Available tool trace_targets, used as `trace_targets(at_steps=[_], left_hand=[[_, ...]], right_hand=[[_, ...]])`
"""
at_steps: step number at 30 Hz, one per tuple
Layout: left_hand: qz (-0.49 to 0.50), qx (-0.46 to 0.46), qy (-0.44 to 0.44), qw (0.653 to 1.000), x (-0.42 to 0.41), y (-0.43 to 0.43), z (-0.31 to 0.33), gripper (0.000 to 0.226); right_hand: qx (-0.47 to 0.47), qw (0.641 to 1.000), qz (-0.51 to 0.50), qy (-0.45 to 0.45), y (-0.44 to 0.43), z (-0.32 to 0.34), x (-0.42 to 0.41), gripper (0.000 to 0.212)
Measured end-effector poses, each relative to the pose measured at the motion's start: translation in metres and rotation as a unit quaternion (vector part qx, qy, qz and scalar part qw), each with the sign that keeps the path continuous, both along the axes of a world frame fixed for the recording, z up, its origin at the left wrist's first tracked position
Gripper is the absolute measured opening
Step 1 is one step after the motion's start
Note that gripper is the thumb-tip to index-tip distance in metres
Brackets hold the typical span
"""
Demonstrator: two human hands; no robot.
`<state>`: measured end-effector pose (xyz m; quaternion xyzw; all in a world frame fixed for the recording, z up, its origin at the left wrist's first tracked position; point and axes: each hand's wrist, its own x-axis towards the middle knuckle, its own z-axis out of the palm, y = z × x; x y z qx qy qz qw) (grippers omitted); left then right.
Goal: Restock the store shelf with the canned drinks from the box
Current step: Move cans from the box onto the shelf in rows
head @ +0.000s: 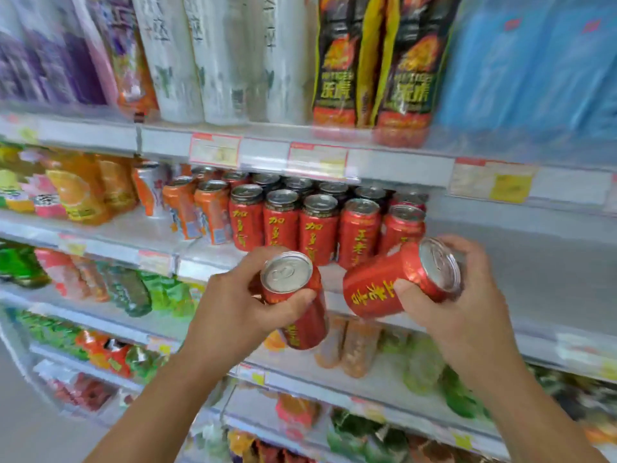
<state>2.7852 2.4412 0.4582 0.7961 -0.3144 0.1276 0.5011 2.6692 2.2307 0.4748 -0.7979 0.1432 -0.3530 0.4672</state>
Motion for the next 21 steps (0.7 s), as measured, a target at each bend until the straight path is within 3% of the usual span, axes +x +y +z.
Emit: trace_targets(at_steps=[5, 10, 15, 21], left_hand=[[-0.066, -0.017, -0.019, 0.997, -0.001, -0.048, 0.016, 0.04], [-0.062, -0.026, -0.013, 0.998, 0.004, -0.083, 0.018, 0.044], [-0.036, -0.028, -0.011, 0.999, 0.009, -0.099, 0.019, 0.034], [-0.029, -0.038, -0.01, 0.999, 0.016, -0.104, 0.017, 0.035]], right_hand=[[-0.043, 0.994, -0.096, 0.026, -0.061, 0.019, -0.013, 0.053], [-0.09, 0.981, -0.11, 0.134, -0.113, 0.018, 0.008, 0.052], [-0.092, 0.977, -0.1, 0.167, -0.143, 0.009, 0.043, 0.055], [-0.017, 0.984, -0.068, 0.161, -0.162, -0.008, 0.071, 0.086]])
